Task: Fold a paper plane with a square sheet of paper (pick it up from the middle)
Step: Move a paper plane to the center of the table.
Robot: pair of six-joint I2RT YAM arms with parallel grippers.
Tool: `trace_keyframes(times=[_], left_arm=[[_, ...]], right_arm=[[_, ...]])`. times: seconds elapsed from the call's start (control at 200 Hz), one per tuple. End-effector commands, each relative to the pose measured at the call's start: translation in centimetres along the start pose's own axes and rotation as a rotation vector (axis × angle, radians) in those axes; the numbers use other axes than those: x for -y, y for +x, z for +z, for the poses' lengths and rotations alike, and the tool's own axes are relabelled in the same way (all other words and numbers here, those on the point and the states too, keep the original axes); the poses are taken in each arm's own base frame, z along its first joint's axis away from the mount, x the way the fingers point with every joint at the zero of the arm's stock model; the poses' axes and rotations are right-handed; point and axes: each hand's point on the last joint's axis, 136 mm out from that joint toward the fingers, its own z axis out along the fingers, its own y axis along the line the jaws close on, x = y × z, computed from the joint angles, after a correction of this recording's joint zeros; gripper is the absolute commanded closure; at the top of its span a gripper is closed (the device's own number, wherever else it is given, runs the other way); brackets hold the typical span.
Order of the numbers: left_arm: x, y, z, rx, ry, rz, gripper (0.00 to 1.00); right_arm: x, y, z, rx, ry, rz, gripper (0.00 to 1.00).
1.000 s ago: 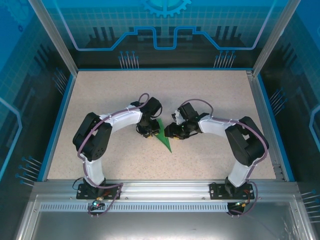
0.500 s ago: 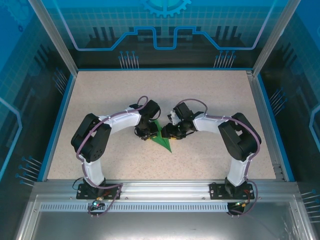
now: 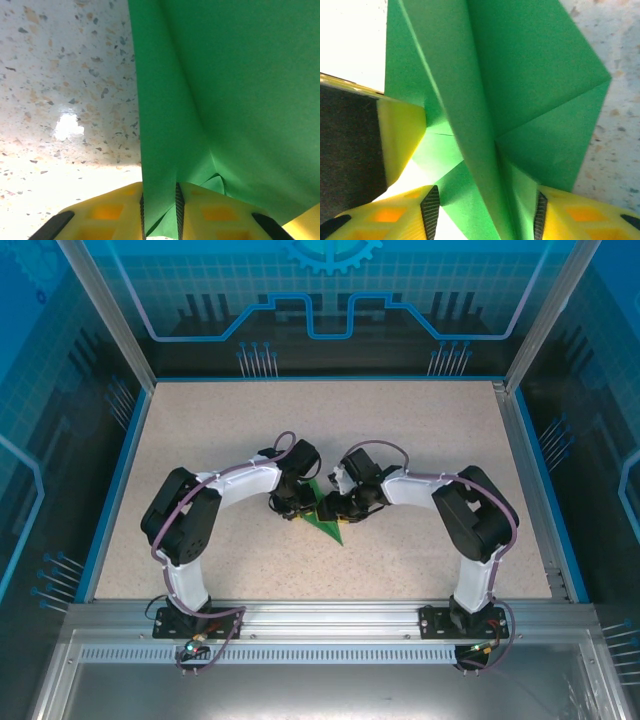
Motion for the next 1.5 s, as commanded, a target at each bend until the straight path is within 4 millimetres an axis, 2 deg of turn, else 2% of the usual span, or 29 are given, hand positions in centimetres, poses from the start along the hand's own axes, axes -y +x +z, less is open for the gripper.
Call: trace_keyframes(times=[0.0, 0.09, 0.26, 0.56, 0.625, 0.8, 0.925, 1.06, 1.17, 1.275, 1.355, 1.395, 1.495], left_arm=[[-0.3, -0.3, -0.7, 0.021, 0.008, 0.002, 0.76], [-0.3, -0.3, -0.6, 0.018, 0.006, 0.0, 0.76], [-0.4, -0.2, -0.4, 0.014, 0.006, -0.002, 0.76], [-0.2, -0.3, -0.9, 0.034, 0.034, -0.006, 0.76], [-0.2, -0.2, -0.8, 0.032, 0.034, -0.005, 0.76], [0.0, -0.2, -1.2, 0.046, 0.059, 0.0, 0.75], [0.3, -0.4, -2.1, 0.085, 0.105, -0.001, 0.74], [-0.3, -1.0, -4.1, 0.184, 0.136, -0.024, 0.71], [-1.6, -1.8, -6.2, 0.286, 0.144, -0.069, 0.69], [-3.8, -2.4, -7.8, 0.367, 0.121, -0.133, 0.66], [-5.3, -2.6, -8.5, 0.405, 0.116, -0.184, 0.65], [-5.8, -2.7, -8.7, 0.42, 0.119, -0.204, 0.64], [-6.5, -2.7, -8.9, 0.434, 0.134, -0.234, 0.64]], right_arm=[[-2.0, 0.1, -0.8, 0.017, -0.041, -0.085, 0.44], [-2.1, 0.2, -0.7, 0.018, -0.045, -0.095, 0.36], [-1.8, 0.3, -0.3, 0.011, -0.031, -0.115, 0.39], [0.3, 0.8, 0.8, -0.016, 0.084, -0.113, 0.57], [0.4, 0.8, 0.9, -0.02, 0.093, -0.117, 0.64], [1.0, 0.7, 1.3, -0.02, 0.128, -0.115, 0.68], [1.2, 0.5, 1.3, -0.011, 0.146, -0.11, 0.79], [0.2, -0.3, -0.3, 0.036, 0.162, -0.126, 0.92], [0.8, -1.5, -2.8, 0.1, 0.29, -0.119, 0.98], [2.9, -2.4, -5.9, 0.168, 0.484, -0.069, 0.99], [4.1, -2.7, -7.5, 0.191, 0.593, -0.027, 0.98], [4.6, -2.9, -8.0, 0.195, 0.636, -0.001, 0.97], [5.2, -3.6, -7.6, 0.173, 0.681, 0.024, 0.96]])
